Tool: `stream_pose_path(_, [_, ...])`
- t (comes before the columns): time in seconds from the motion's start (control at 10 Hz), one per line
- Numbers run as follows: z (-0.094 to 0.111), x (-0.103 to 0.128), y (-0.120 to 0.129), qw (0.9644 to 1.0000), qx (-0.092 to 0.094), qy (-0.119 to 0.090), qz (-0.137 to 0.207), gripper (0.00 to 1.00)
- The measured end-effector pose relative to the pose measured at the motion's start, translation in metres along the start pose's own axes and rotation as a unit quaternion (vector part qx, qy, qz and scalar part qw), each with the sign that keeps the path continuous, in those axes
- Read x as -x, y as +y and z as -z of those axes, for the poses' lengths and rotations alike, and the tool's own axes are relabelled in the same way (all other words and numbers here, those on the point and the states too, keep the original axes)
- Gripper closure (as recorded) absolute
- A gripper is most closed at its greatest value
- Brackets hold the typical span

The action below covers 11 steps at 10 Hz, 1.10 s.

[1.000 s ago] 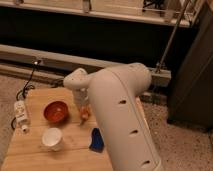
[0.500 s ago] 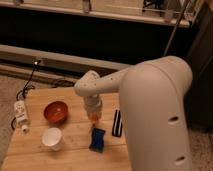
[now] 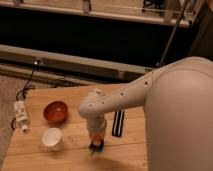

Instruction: Place the pepper on the white sponge

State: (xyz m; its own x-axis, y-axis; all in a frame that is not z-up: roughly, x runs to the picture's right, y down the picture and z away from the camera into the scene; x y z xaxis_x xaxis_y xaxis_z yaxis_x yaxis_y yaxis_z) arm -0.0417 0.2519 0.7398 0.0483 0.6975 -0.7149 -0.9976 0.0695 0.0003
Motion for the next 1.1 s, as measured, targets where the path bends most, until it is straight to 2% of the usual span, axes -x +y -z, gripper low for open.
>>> stream_pose_path(0.2, [-0.007,-0.017,0.002,1.0,-0.004,0.009,-0.002,0.85])
stream_pose_path(0.4, [-0.015,-0.024,0.004,0.9998,-0.006,0.016,-0.012,0.65])
stream_pose_path(0.8, [-0.019,-0.003,0.005,0.9993,-0.006,-0.009,-0.035,0.24])
stream_pose_path(1.1, [-0.026,0.0,0.009,0.9992,-0.004,-0.007,-0.039,0.2])
